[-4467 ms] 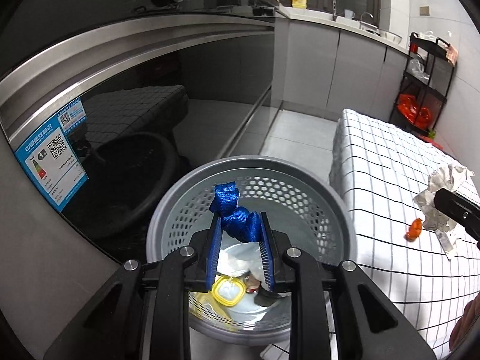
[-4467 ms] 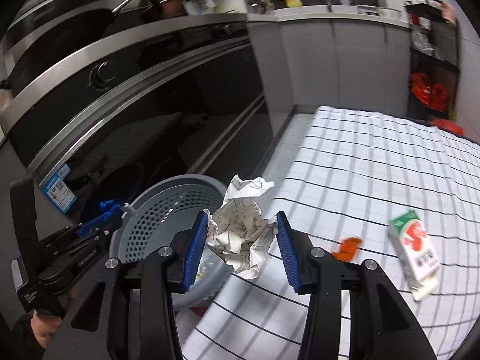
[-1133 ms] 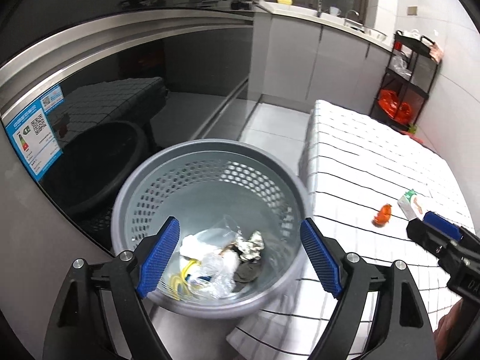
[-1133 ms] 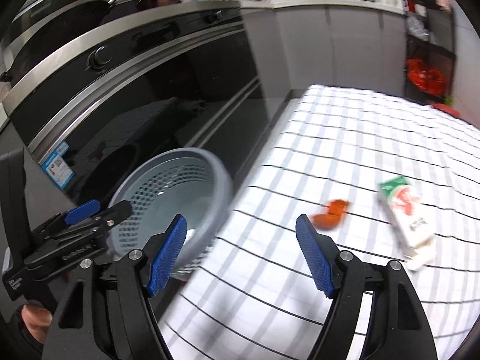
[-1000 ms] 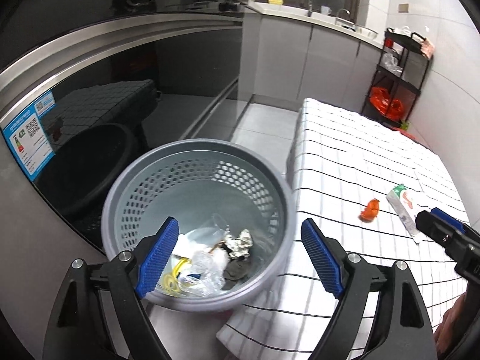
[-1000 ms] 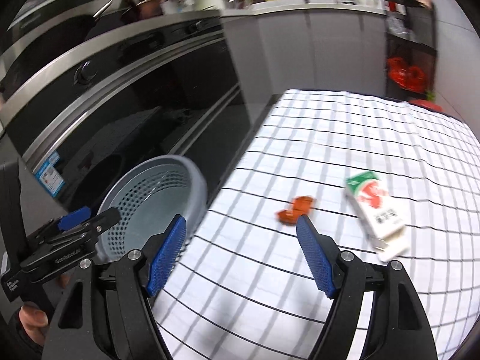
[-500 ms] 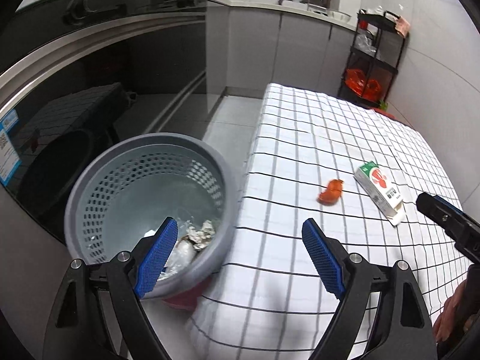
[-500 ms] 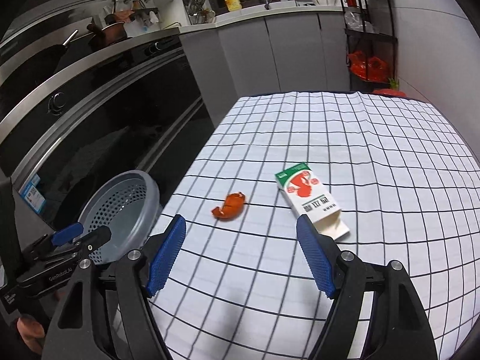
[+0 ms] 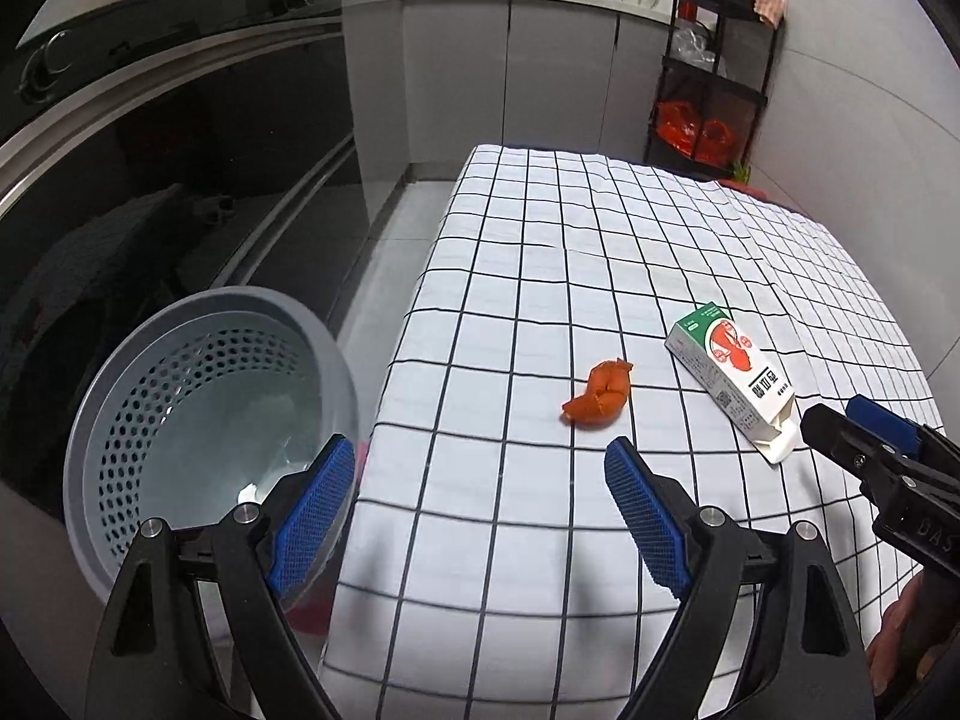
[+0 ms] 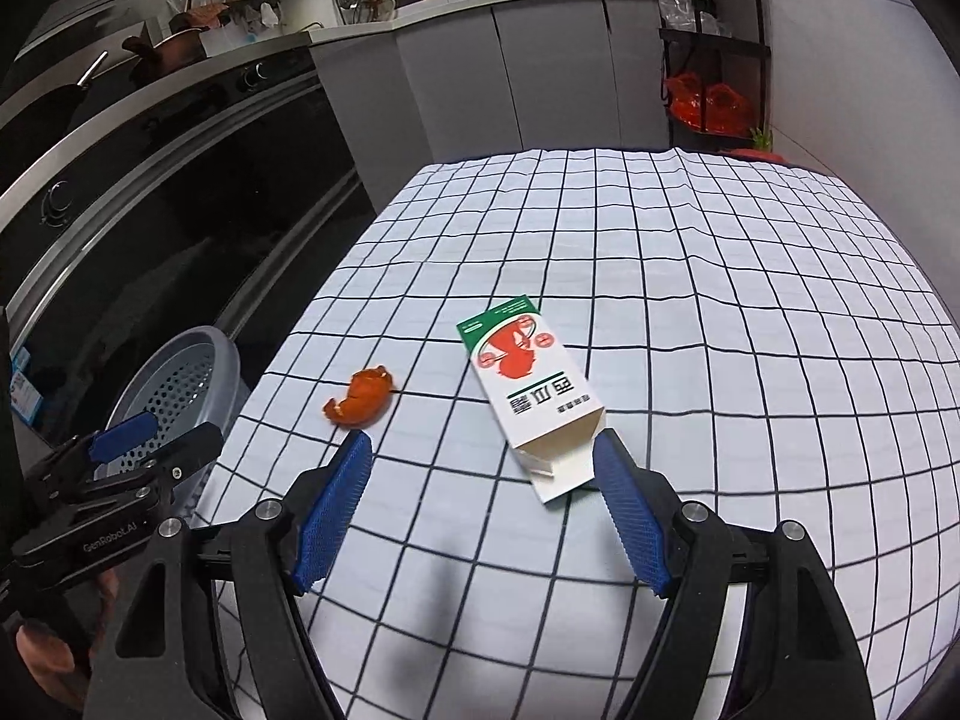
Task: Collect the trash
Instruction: 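Move both grippers back toward the carton and orange peel, then grasp the white-and-green carton with the right gripper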
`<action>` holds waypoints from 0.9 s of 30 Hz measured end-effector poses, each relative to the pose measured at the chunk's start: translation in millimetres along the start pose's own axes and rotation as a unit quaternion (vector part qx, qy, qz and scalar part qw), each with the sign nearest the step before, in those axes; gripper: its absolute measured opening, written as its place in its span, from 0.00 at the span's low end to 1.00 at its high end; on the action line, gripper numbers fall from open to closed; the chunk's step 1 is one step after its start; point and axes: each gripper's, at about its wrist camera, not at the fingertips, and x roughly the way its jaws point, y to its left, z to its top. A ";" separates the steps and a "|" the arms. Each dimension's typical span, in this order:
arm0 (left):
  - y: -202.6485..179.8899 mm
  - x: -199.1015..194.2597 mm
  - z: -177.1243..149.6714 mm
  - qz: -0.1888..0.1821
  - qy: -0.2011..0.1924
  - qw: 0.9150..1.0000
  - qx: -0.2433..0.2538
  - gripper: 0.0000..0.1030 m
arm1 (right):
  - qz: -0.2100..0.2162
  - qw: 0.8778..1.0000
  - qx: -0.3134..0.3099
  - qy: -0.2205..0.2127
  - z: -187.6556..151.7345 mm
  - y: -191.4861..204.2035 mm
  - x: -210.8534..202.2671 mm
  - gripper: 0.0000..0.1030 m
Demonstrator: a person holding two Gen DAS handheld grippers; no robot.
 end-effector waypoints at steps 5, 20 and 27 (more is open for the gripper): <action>-8.7 19.3 10.3 -0.002 0.010 1.000 0.004 0.81 | -0.002 1.000 -0.002 0.020 12.5 -10.9 21.7 0.71; -27.1 67.1 20.8 -0.011 0.043 0.999 0.013 0.81 | -0.007 0.997 -0.028 0.074 30.4 -21.2 76.1 0.71; -27.4 69.4 19.0 -0.008 0.046 0.999 0.017 0.81 | -0.007 0.994 -0.039 0.098 31.5 -17.9 96.3 0.71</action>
